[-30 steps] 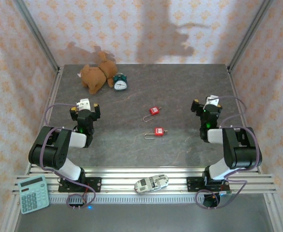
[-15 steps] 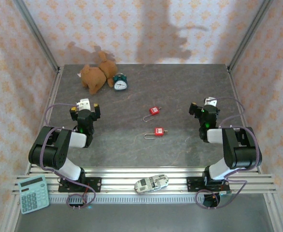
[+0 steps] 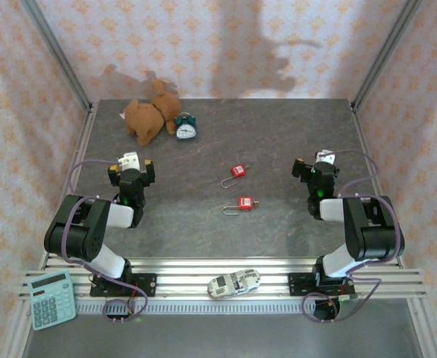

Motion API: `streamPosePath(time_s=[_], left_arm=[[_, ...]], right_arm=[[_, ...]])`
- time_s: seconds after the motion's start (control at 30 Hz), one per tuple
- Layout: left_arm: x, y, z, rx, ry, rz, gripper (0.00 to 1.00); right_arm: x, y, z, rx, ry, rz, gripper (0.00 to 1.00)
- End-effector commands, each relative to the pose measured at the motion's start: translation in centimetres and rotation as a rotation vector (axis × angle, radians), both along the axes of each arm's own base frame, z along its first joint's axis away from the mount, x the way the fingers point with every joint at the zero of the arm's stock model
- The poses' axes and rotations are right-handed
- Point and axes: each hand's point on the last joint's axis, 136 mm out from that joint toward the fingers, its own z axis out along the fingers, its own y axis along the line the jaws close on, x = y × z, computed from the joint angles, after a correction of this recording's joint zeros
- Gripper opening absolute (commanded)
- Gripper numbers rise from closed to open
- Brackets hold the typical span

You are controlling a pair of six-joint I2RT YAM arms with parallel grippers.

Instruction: Unlock with the key

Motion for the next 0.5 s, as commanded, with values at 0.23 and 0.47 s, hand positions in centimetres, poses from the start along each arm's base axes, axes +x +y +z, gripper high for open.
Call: streamPosePath(time_s=[0.23, 0.47], left_arm=[[0.04, 0.68, 0.27, -0.020, -0.004, 0.029, 1.00], [0.01, 0.75, 0.27, -0.022, -0.007, 0.026, 1.00]], right_arm=[[-0.20, -0.32, 0.00, -0.008, 0.000, -0.023, 0.99], [-0.25, -0.33, -0.09, -0.008, 0.003, -0.023, 0.99]])
